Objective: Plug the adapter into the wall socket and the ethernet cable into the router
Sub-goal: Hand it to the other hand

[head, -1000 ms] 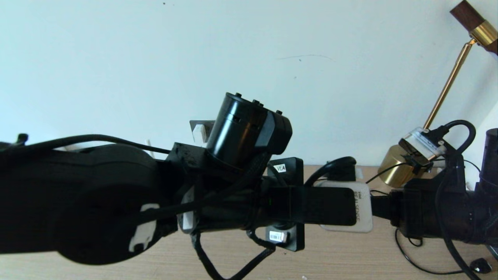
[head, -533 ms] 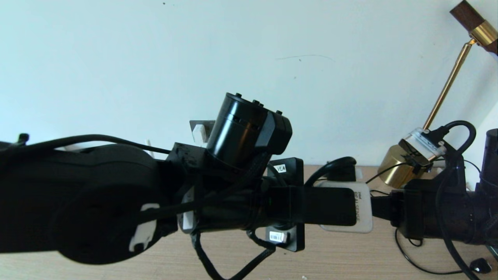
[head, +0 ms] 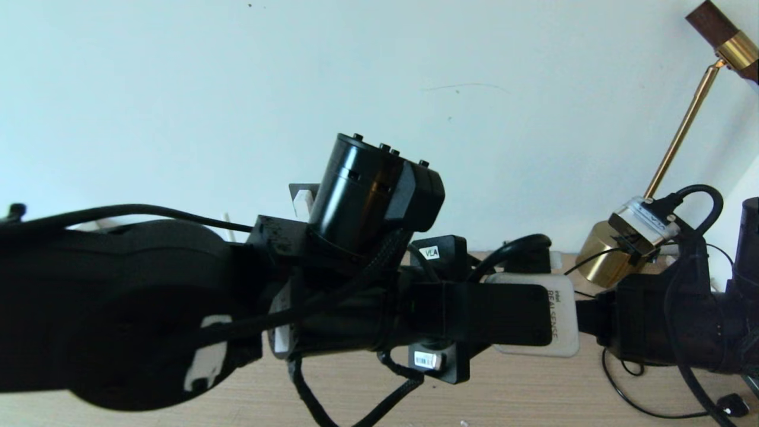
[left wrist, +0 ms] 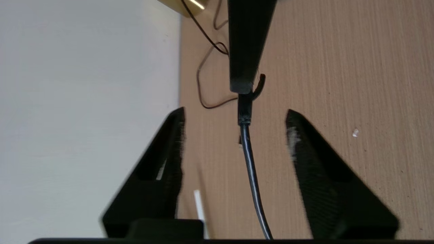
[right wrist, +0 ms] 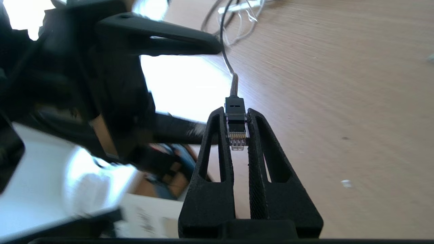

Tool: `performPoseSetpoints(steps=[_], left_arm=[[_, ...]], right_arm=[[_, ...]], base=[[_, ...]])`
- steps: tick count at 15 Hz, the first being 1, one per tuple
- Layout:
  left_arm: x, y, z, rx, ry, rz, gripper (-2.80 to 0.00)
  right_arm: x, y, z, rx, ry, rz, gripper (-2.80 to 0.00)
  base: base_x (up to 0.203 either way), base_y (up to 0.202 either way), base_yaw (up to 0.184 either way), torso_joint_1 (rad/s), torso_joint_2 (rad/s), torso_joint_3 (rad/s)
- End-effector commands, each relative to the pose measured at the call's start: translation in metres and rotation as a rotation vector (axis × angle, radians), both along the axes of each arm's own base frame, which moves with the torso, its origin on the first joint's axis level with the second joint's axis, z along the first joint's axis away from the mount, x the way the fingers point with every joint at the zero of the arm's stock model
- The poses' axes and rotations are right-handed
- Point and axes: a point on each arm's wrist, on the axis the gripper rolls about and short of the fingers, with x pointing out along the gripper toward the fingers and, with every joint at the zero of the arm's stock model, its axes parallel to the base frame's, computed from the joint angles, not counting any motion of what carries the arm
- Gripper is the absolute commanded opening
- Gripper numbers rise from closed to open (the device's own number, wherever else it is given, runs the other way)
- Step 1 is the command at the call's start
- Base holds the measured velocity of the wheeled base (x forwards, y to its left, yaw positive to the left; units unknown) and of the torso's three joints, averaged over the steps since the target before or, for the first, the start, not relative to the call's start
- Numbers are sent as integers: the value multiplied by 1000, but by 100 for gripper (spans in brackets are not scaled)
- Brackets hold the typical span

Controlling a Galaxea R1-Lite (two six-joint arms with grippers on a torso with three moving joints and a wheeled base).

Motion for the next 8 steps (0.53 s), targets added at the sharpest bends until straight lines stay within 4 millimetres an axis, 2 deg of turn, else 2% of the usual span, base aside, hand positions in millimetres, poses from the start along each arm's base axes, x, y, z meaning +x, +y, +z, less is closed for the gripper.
performPoseSetpoints(steps=[1, 4, 8], left_arm=[[-9, 17, 11, -22, -30, 2, 0], [-16, 35, 19, -94, -132, 0, 0], [-27, 50, 28, -194, -277, -38, 0]], right_arm=[[-2, -1, 9, 61, 47, -18, -280], [0, -2, 34, 242, 229, -74, -280], [2, 0, 50, 392, 484, -18, -280]], base=[[0, 0, 0, 0, 0, 0], [0, 0, 0, 0, 0, 0], [0, 0, 0, 0, 0, 0]])
